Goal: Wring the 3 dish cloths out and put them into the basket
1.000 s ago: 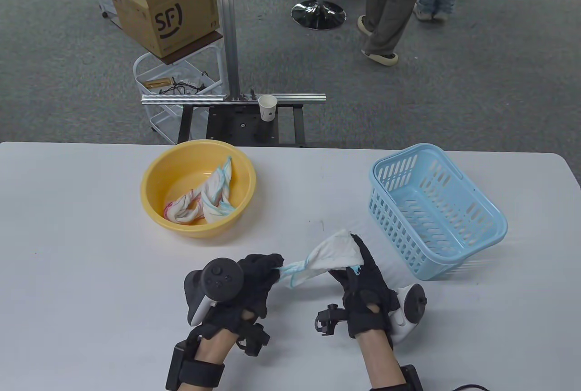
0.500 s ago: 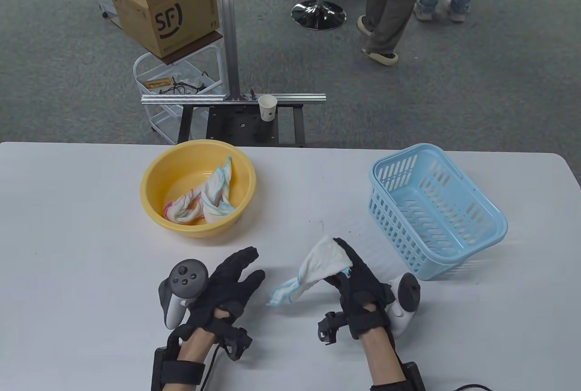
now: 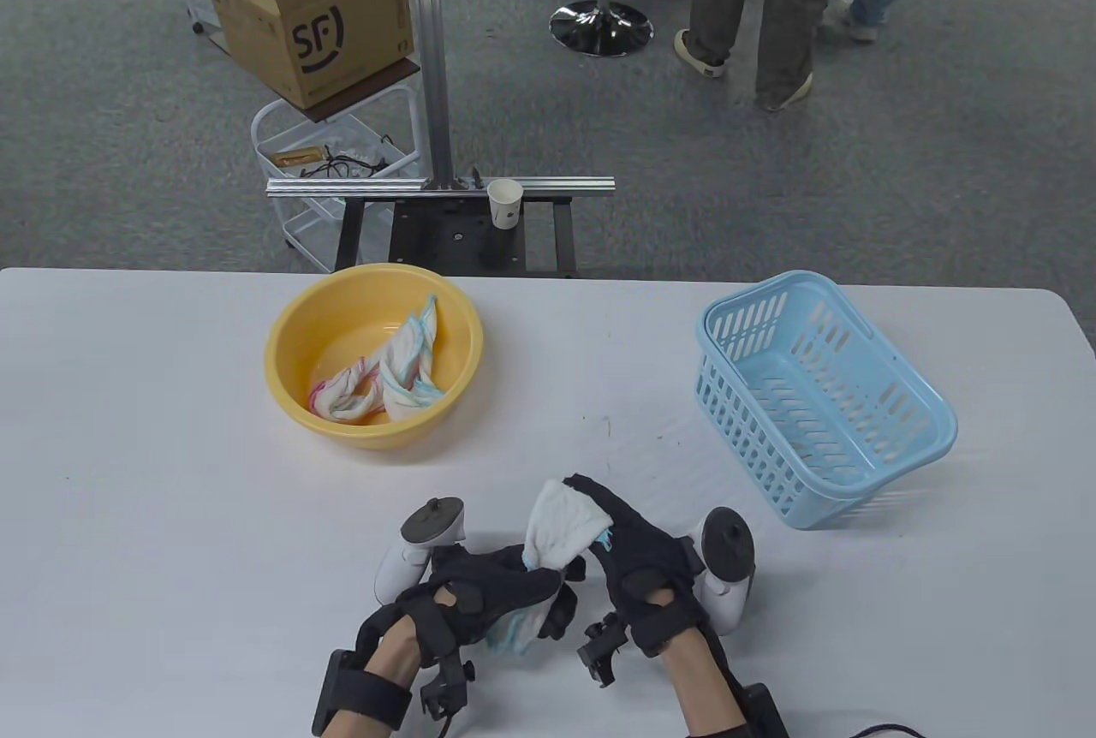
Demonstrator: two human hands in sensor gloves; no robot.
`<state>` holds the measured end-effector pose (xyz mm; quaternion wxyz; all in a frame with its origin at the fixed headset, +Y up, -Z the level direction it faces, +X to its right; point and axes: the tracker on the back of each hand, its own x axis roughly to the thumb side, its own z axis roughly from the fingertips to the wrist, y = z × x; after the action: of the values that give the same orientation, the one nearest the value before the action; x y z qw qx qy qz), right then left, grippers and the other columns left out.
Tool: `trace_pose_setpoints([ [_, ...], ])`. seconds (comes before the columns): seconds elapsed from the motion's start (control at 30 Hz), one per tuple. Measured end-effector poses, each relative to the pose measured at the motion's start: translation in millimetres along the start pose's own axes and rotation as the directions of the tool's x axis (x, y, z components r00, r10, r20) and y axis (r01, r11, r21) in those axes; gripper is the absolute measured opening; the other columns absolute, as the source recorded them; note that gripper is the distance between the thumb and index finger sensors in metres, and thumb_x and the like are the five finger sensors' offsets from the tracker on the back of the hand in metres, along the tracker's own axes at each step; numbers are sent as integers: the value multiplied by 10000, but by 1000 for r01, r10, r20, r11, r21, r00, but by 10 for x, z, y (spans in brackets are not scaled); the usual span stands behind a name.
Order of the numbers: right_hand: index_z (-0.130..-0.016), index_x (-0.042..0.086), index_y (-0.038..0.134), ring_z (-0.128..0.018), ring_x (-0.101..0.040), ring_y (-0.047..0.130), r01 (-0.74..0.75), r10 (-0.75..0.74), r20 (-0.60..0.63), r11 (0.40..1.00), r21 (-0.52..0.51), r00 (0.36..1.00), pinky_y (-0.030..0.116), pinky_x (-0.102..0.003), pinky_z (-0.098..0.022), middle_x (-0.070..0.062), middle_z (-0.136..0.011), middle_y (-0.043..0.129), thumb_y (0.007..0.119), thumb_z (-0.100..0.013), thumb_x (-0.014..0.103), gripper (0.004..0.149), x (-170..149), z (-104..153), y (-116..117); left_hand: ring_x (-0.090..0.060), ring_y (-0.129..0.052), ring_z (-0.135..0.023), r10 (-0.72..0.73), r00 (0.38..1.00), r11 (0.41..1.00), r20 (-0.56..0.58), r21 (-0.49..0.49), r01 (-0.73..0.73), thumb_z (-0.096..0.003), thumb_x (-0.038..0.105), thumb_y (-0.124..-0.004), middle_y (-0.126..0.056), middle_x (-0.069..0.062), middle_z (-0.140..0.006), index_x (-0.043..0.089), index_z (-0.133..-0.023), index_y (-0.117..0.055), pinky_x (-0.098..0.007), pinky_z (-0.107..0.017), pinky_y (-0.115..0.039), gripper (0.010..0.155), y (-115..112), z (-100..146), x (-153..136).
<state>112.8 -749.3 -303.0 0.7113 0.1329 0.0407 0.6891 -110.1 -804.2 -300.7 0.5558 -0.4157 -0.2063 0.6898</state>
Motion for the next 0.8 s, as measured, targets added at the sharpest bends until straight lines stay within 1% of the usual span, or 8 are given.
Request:
trace_pose_setpoints([
  [0.07,-994,195,715,-993,-476,573,-84,85,35,996,-25,996,443,-712,-688,-159,-962,818,793,-543,302,469,56,15,-6,-216,-1000,-525,16,999,999,-32,45,-14,-445,512,-887,-972,31,-649,191,-927,-828,-489,-547,-785,582,11,22,8],
  [0.2,-1015,281,678,-1020,-501,457,-277,282,108,959,-60,953,417,-723,-691,-158,-1122,512,749,-508,128,534,132,36,21,-196,-1001,-410,-197,967,969,-161,119,217,-438,495,-890,-987,25,-558,176,-880,-871,-474,-478,-809,545,86,109,100],
  [0.33,-952,251,787,-1038,-488,442,-420,415,108,907,22,903,445,-713,-690,-132,-1127,550,709,-460,53,536,105,14,124,-197,-1001,-371,-502,813,801,-295,195,566,-413,481,-904,-998,19,-525,181,-862,-895,-476,-455,-816,540,60,200,266],
  [0.43,-907,156,837,-959,-492,687,-405,402,50,911,83,914,570,-687,-665,-186,-1012,780,722,-439,58,491,49,2,120,-212,-998,-371,-634,693,649,-343,249,718,-392,456,-920,-1003,6,-523,188,-858,-906,-488,-458,-809,538,-5,241,360],
  [0.57,-906,111,823,-812,-491,847,-383,387,-20,917,112,922,656,-657,-626,-211,-890,890,776,-459,157,453,2,-6,28,-214,-995,-374,-765,509,422,-394,290,859,-387,437,-914,-999,5,-528,212,-911,-870,-489,-462,-807,572,-110,260,469],
  [0.6,-921,112,805,-779,-477,869,-360,369,-50,924,130,928,671,-652,-614,-208,-860,905,789,-472,203,459,-8,-5,1,-212,-996,-371,-780,486,390,-394,300,870,-386,437,-912,-998,7,-526,207,-923,-856,-487,-460,-809,586,-127,261,487],
  [0.7,-958,94,755,-737,-456,891,-275,294,-108,947,166,950,690,-645,-595,-206,-825,918,828,-499,308,512,-31,2,-63,-213,-994,-365,-797,455,343,-396,324,882,-387,438,-909,-997,6,-524,200,-957,-818,-486,-456,-810,624,-158,277,520],
  [0.8,-972,73,725,-693,-426,917,-198,228,-145,961,192,963,713,-632,-573,-186,-782,934,861,-515,457,612,-57,7,-116,-216,-994,-356,-797,464,342,-386,345,874,-382,437,-910,-997,3,-525,193,-991,-772,-489,-450,-809,670,-168,290,530],
])
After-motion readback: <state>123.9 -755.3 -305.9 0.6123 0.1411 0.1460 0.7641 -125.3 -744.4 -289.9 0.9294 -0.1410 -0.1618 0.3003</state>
